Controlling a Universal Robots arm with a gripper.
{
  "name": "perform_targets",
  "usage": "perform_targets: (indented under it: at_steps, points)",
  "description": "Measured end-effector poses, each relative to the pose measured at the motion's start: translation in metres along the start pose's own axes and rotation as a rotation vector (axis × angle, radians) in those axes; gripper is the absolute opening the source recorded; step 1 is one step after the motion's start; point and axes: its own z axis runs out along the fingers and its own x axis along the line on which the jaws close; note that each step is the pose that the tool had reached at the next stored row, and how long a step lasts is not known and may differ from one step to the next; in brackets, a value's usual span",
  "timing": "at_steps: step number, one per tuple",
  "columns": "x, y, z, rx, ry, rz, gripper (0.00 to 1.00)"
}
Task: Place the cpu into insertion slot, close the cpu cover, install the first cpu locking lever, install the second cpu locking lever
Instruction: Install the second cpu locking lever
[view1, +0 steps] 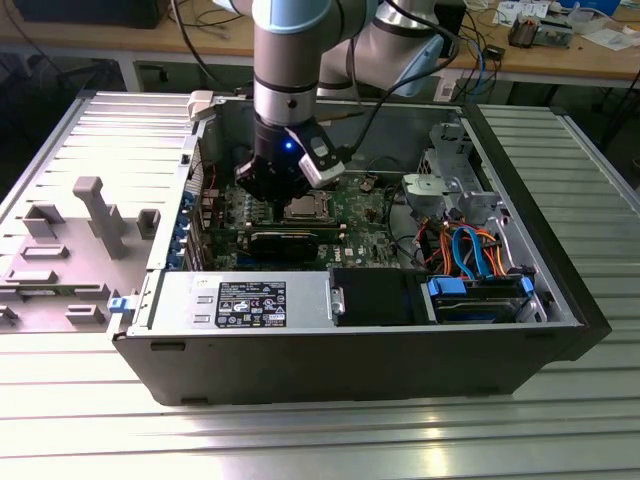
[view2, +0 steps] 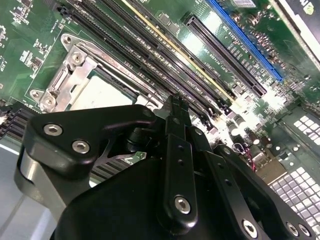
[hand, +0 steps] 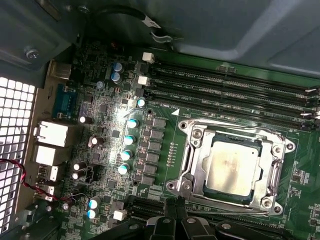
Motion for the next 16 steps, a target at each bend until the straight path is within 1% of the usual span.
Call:
perform_targets:
  at_steps: [2,11,14,16]
  points:
    - [0.0,0.0001,0.0014,-0.009,-0.0021,-0.006,0.11]
    - [-0.0002,0.0001,0.0048,-0.0104,-0.0024,-0.014,0.11]
    - [-0.0003,0.0001,0.0051,-0.0139,-0.0033,-0.014,0.11]
    - [-0.0003,0.0001,0.0051,-0.0145,-0.0033,-0.014,0.11]
